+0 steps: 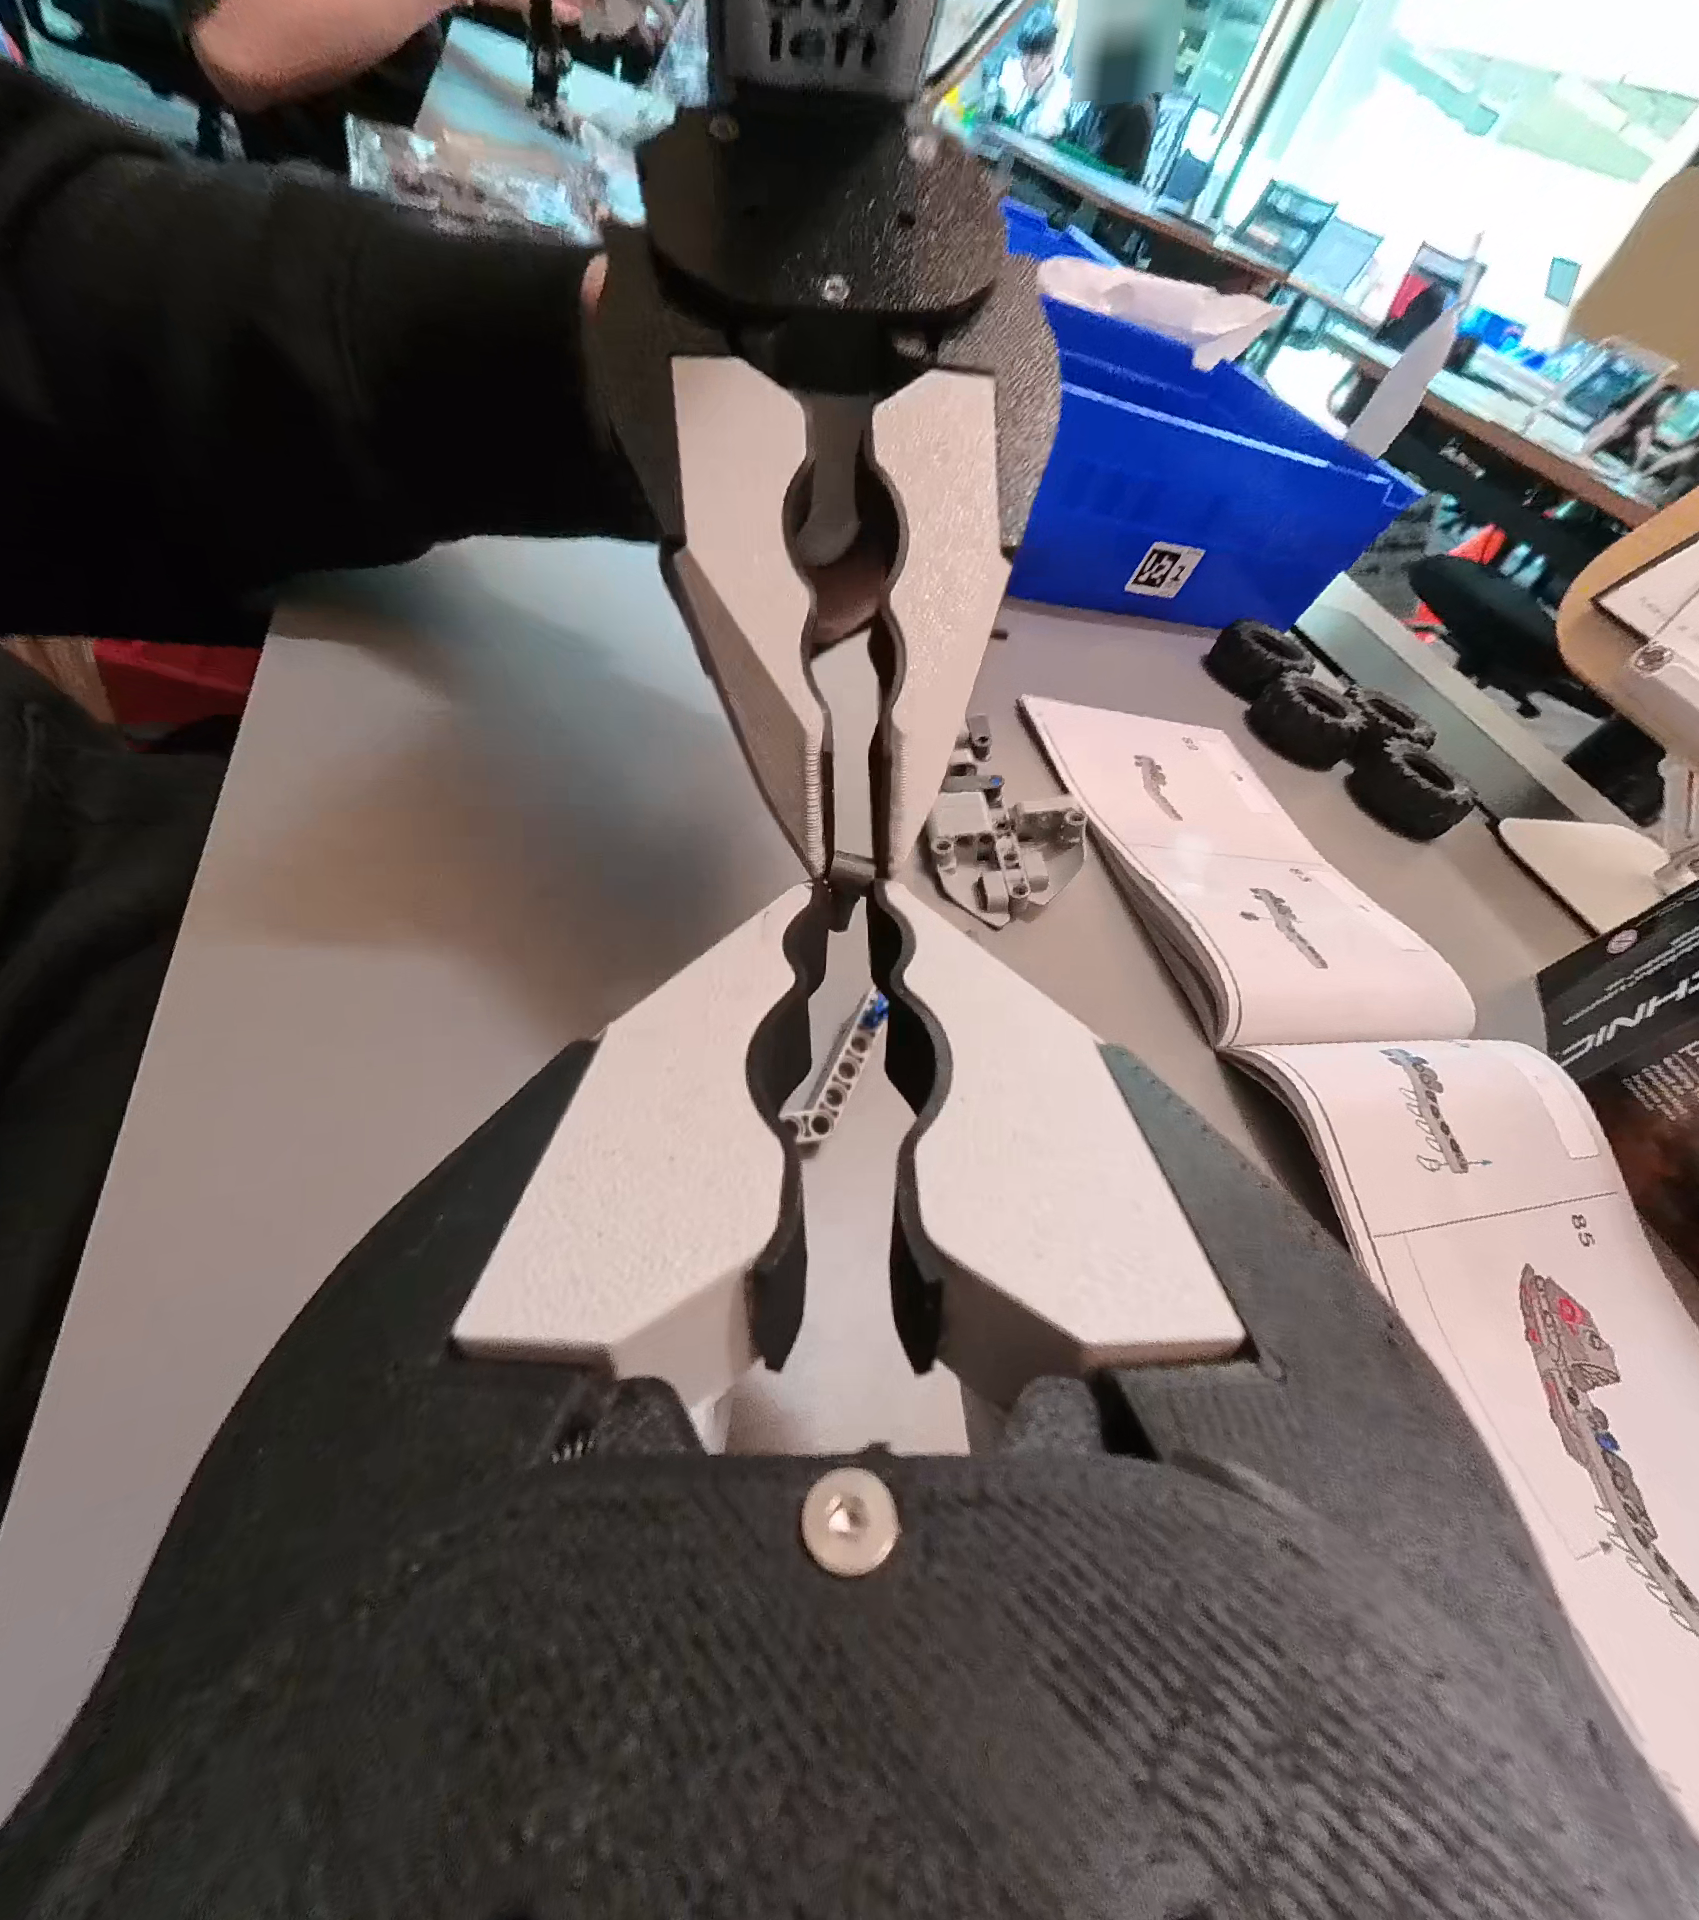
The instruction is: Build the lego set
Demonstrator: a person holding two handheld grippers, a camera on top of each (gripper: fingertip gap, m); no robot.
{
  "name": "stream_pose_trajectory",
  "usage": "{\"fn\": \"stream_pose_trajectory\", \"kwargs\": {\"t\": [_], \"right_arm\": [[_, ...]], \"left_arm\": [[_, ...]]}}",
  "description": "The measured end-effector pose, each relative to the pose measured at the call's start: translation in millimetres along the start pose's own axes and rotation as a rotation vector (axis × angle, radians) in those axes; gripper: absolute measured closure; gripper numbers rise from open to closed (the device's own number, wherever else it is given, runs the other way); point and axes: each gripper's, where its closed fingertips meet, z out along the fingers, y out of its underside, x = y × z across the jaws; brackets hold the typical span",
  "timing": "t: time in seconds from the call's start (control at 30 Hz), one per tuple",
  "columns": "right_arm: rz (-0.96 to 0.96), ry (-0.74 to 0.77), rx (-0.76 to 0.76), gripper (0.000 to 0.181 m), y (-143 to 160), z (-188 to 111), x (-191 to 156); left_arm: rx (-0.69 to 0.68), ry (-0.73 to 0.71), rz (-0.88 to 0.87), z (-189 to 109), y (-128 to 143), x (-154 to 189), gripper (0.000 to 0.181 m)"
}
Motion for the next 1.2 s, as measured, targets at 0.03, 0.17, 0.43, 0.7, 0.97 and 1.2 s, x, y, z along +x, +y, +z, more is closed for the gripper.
{"fn": "stream_pose_trajectory", "kwargs": {"t": [0.03,0.17,0.43,0.7,0.97,1.2], "right_arm": [[0.020,0.005,0.025,0.176,-2.3,-1.0,1.2],[0.118,0.014,0.110,0.178,-9.8,-5.6,7.7],[0.324,0.077,0.219,0.181,-16.1,-14.6,29.8],[0.385,0.038,0.183,0.181,-12.6,-8.9,25.7],[0.328,0.038,0.153,0.181,-10.9,-9.3,21.1],[0.323,0.032,0.105,0.181,-8.2,-5.9,18.5]], "left_arm": [[0.021,-0.009,-0.007,-0.8,-2.4,-1.0,0.176],[0.094,-0.064,-0.027,-3.0,-10.0,-6.5,0.175],[0.020,-0.231,0.083,-3.0,-2.9,-14.2,0.166],[-0.057,-0.304,0.105,17.8,7.7,-10.6,0.175],[-0.012,-0.291,-0.078,7.4,1.9,-13.2,0.170],[-0.073,-0.341,0.001,5.6,8.6,-14.8,0.181]]}}
